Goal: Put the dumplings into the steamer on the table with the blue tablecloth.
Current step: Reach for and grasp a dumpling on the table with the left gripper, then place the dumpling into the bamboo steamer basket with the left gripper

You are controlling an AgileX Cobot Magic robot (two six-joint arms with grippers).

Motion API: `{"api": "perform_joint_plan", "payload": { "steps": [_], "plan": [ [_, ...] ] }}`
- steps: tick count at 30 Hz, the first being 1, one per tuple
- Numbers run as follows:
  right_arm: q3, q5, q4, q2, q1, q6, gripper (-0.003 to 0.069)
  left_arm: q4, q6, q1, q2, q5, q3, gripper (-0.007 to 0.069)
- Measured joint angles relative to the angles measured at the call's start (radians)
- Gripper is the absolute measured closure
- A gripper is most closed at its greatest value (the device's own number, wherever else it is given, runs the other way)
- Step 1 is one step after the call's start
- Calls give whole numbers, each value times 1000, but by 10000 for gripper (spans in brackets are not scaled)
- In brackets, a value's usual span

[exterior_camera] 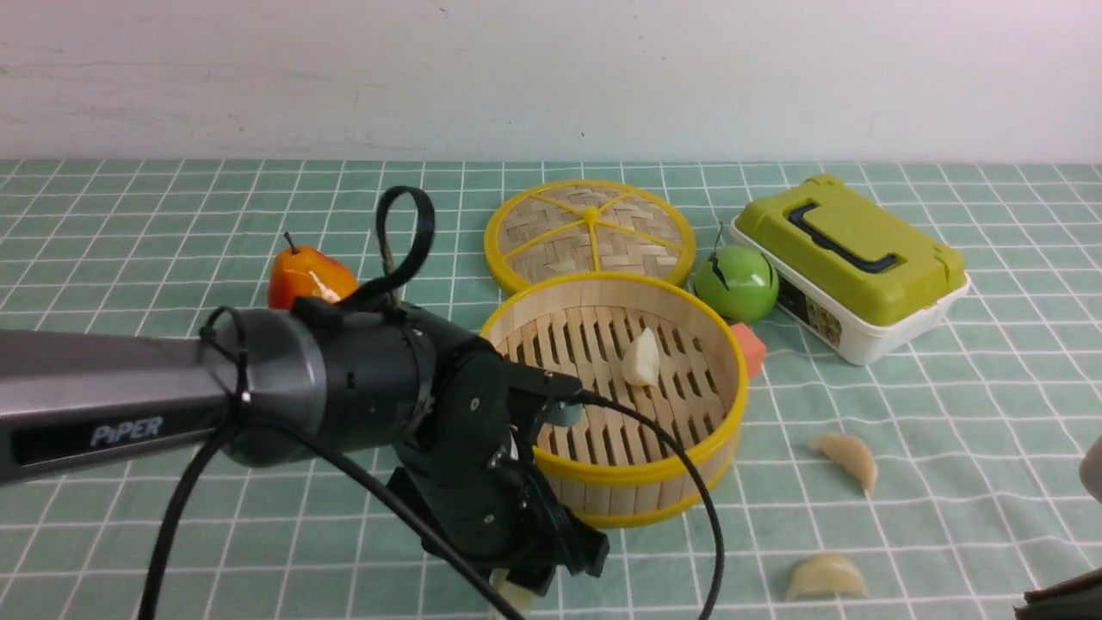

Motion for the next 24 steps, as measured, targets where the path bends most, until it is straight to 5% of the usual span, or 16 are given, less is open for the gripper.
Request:
{"api": "perform_joint_plan", "payload": {
  "steps": [4, 12, 24],
  "plan": [
    [0, 6, -1, 0, 0, 0, 602, -1, 15, 0, 8, -1, 0, 392],
    [0, 5, -4, 0, 0, 0, 594, 6, 17, 0, -30, 166, -111, 388],
    [0, -52, -4, 34, 0, 0, 583, 38, 26, 80, 11, 369, -634, 388]
  ]
}}
